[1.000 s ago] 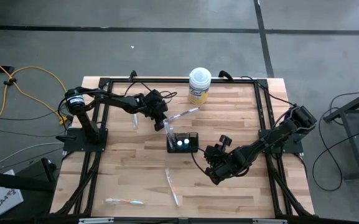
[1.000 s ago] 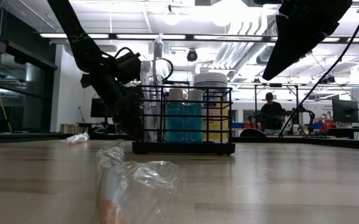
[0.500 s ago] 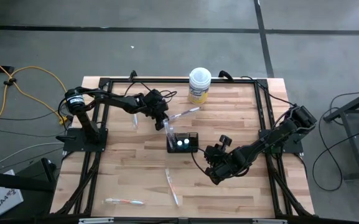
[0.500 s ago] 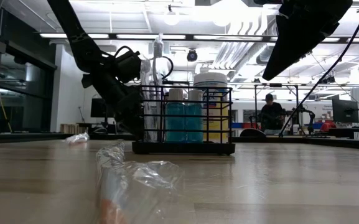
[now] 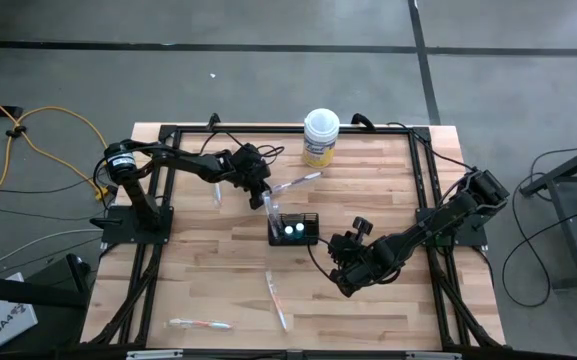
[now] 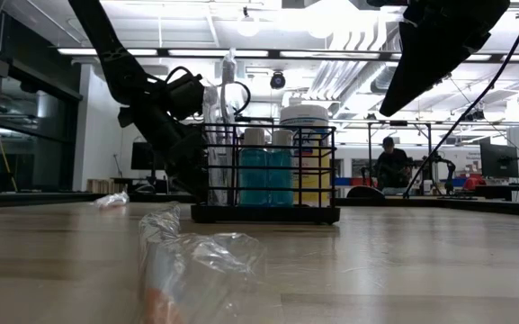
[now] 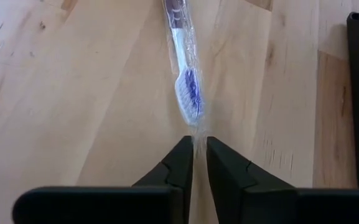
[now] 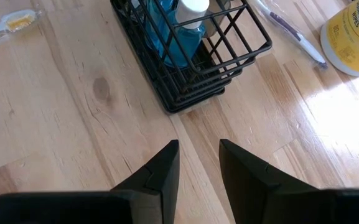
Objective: Pick & Place toothbrushing station
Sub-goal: Put the purple toothbrush into the wire organizer
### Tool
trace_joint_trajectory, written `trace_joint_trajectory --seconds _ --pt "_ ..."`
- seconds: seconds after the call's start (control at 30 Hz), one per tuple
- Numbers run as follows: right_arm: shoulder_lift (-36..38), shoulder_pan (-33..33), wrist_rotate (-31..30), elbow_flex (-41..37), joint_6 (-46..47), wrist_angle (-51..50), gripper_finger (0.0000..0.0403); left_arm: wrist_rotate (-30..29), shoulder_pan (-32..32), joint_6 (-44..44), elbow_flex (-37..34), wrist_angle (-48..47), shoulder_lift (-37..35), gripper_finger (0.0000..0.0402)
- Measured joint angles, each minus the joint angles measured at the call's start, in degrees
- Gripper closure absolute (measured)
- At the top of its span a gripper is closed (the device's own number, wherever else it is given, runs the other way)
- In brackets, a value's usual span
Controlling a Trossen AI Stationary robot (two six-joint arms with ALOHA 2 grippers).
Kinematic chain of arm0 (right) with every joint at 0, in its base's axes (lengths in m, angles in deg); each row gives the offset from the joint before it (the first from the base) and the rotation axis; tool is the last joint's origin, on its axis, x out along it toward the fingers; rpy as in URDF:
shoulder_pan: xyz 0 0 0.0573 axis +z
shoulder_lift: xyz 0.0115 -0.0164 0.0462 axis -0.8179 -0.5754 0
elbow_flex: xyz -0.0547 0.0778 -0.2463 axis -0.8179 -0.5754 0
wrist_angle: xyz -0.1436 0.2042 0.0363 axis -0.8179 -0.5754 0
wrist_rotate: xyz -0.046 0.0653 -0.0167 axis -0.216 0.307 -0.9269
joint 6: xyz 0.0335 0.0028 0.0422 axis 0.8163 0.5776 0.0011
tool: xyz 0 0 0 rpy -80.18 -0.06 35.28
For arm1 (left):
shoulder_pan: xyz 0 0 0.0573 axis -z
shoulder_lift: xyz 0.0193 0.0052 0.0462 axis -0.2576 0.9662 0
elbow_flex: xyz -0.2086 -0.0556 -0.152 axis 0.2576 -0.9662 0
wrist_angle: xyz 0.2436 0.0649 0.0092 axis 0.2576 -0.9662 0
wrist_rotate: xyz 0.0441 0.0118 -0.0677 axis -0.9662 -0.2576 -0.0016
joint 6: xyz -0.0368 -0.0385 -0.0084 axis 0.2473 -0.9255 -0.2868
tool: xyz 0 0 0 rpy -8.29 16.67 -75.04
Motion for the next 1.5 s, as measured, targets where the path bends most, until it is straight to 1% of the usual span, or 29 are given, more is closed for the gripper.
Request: trace_joint_trajectory --seconds 0.13,0.2,0.53,0.67,1.03,1.5 --pt "0.00 -0.01 0.00 0.00 0.00 0.00 0.0298 -0.44 0.00 -0.77 0.00 0.00 0.00 0.0391" --pt "0.00 0.00 0.02 0.00 0.01 -0.01 0.0298 -0.54 0.00 -0.84 0.00 -0.02 0.00 0.0398" --pt "0.00 0.00 0.98 0.00 0.02 0.00 0.0298 -0.59 0.00 -0.99 0.00 -0.20 -0.08 0.0401" --pt "0.00 0.01 1.04 0.00 0.17 0.01 0.0298 -1.05 0.00 -0.96 0.00 -0.20 -1.15 0.0401" --pt "0.00 0.00 1.10 0.00 0.17 0.23 0.0298 -6.32 0.02 1.15 0.02 -1.56 -9.12 0.0401" --pt "0.00 -0.01 0.94 -0.02 -0.02 1.09 0.0298 -6.64 0.02 1.68 0.02 -4.89 -21.16 0.0401"
